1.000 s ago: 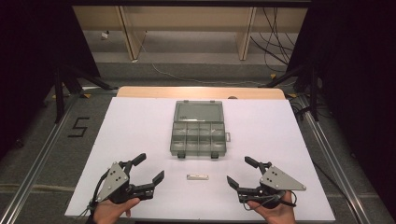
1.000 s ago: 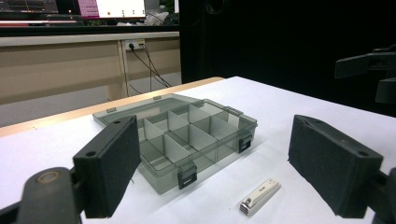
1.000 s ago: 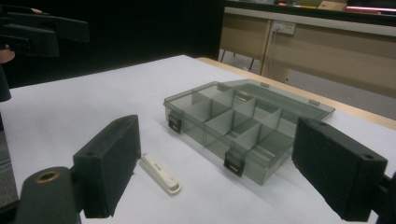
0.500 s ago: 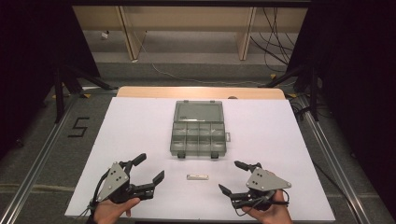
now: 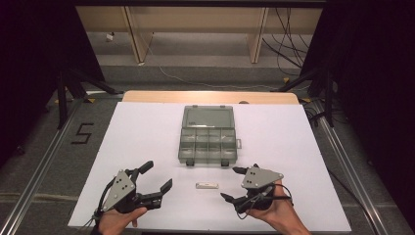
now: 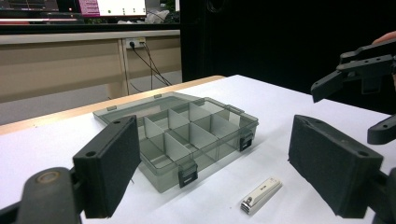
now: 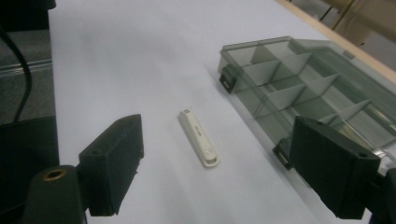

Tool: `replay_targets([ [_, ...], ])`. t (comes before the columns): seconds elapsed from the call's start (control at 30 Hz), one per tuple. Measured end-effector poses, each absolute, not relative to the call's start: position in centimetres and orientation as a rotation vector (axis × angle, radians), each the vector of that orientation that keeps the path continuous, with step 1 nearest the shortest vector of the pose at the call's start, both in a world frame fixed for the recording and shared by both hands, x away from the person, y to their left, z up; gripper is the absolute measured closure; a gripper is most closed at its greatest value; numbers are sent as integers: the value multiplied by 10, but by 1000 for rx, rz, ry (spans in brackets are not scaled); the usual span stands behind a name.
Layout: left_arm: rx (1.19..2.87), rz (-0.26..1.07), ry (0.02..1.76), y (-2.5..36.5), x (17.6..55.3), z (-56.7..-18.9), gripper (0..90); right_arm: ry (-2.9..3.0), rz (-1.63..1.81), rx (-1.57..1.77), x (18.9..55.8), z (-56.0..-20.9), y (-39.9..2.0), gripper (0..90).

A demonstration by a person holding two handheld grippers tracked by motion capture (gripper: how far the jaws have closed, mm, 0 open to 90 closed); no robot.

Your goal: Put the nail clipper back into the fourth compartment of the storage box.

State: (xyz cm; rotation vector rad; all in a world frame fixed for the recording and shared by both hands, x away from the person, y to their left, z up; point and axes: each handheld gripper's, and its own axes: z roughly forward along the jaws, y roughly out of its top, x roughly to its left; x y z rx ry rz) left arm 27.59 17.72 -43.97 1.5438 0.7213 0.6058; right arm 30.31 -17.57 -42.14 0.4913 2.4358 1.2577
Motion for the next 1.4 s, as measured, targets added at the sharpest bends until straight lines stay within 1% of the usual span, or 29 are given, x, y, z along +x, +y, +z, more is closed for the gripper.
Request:
replay_targets([
  [0.2, 1545, 609, 719, 178, 276, -440, 163, 2521, 1194, 446, 313, -422, -162, 201],
  [0.27, 1544, 606, 722, 177, 276, -440, 163, 2565, 1136, 420, 319, -422, -154, 241],
  [0.53, 1543, 603, 723, 177, 276, -440, 163, 2622, 1097, 395, 330, -423, -136, 247],
  [0.6, 1541, 603, 722, 178, 276, -440, 163, 2655, 1079, 381, 333, -423, -131, 271],
  [0.77, 1543, 603, 724, 177, 275, -440, 163, 2675, 1049, 375, 338, -423, -125, 288],
  [0.8, 1543, 604, 723, 177, 276, -440, 163, 2696, 1040, 370, 341, -424, -121, 310],
  [0.83, 1543, 604, 723, 177, 276, -440, 163, 2696, 1040, 370, 341, -424, -121, 310],
  [1.17, 1542, 604, 718, 178, 276, -440, 163, 2825, 932, 341, 359, -433, -98, 352],
  [1.4, 1542, 605, 719, 178, 276, -440, 163, 2881, 859, 308, 363, -440, -90, 395],
])
